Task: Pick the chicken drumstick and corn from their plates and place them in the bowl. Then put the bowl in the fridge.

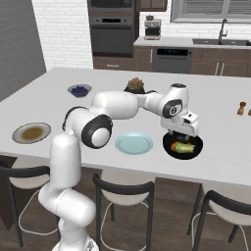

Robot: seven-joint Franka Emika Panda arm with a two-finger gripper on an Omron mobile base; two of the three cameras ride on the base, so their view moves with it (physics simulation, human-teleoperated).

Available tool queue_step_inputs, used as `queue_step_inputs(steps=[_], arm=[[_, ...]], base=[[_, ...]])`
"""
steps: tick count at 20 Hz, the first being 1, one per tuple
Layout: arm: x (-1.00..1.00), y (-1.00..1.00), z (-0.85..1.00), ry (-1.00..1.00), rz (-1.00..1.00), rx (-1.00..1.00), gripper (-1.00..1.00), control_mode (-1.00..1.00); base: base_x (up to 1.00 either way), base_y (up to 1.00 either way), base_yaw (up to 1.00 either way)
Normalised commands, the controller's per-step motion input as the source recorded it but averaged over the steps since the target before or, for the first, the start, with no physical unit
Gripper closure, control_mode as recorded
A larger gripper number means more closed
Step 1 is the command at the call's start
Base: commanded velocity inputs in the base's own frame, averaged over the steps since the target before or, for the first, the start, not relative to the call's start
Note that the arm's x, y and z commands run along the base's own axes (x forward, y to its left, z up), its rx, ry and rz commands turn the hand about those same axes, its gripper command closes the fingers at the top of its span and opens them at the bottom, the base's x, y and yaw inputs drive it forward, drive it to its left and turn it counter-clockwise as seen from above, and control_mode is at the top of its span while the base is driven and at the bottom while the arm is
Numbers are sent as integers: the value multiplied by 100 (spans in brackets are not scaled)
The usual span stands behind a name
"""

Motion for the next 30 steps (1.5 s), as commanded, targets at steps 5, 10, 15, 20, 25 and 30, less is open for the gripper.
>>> queue_step_inputs(steps=[5,10,15,20,25,30], arm=[[7,46,0,-2,6,-8,-100,-100],[33,44,0,1,17,-2,-100,-100],[31,20,-1,9,17,1,-100,-100],[11,0,-35,3,20,4,-100,-100],[37,9,-43,0,17,0,-100,-100],[50,1,-24,2,16,1,-100,-100]], base=[[0,0,0],[0,0,0],[0,0,0],[0,0,0],[0,0,0],[0,0,0]])
